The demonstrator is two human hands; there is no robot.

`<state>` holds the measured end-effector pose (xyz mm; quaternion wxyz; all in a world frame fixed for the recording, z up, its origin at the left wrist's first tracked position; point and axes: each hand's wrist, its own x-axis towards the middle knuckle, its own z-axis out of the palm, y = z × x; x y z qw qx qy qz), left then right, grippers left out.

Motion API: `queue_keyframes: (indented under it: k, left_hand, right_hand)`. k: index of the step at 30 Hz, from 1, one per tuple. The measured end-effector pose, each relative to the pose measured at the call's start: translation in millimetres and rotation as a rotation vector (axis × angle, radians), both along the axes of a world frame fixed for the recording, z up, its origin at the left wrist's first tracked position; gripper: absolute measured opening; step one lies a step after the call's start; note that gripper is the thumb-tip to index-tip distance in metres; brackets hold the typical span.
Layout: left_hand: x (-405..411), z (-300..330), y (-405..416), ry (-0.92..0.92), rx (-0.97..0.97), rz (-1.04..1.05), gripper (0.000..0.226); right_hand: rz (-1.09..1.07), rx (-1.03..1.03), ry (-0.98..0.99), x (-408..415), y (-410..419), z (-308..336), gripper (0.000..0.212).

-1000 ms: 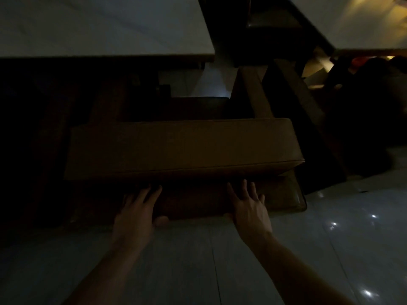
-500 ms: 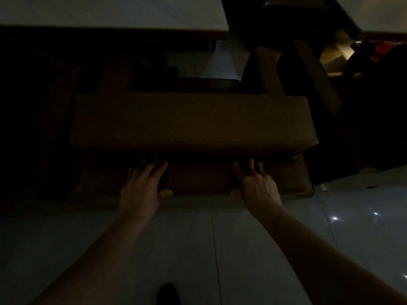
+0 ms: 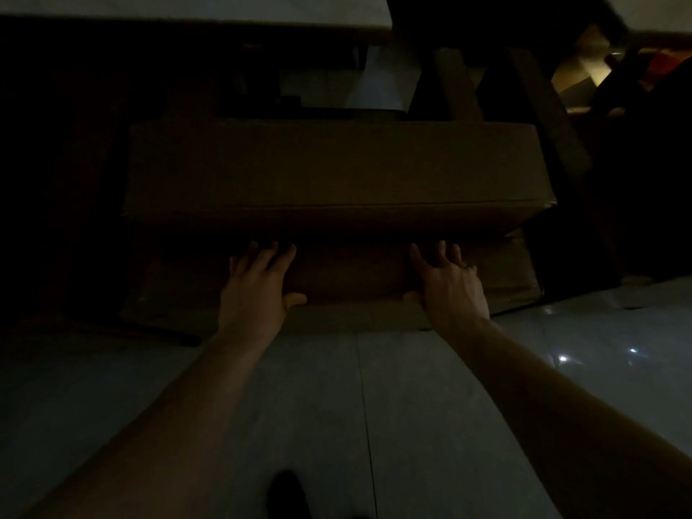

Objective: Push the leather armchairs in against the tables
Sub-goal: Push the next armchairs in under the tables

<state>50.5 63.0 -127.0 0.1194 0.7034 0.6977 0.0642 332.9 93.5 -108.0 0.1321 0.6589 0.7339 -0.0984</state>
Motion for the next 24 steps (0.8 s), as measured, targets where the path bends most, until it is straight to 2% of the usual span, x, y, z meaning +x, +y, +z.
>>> queue_keyframes:
  k: [11, 24]
  left_hand:
    - [4, -2, 13, -0.011, 0.045, 0.023, 0.079]
    - [21, 8, -24, -0.026, 0.044, 0.067, 0.078]
  right_hand:
    - [-0.007, 0.028, 0.034, 5, 13, -8, 0.084]
    - [0.031, 0.021, 0.029, 19, -12, -1, 0.082]
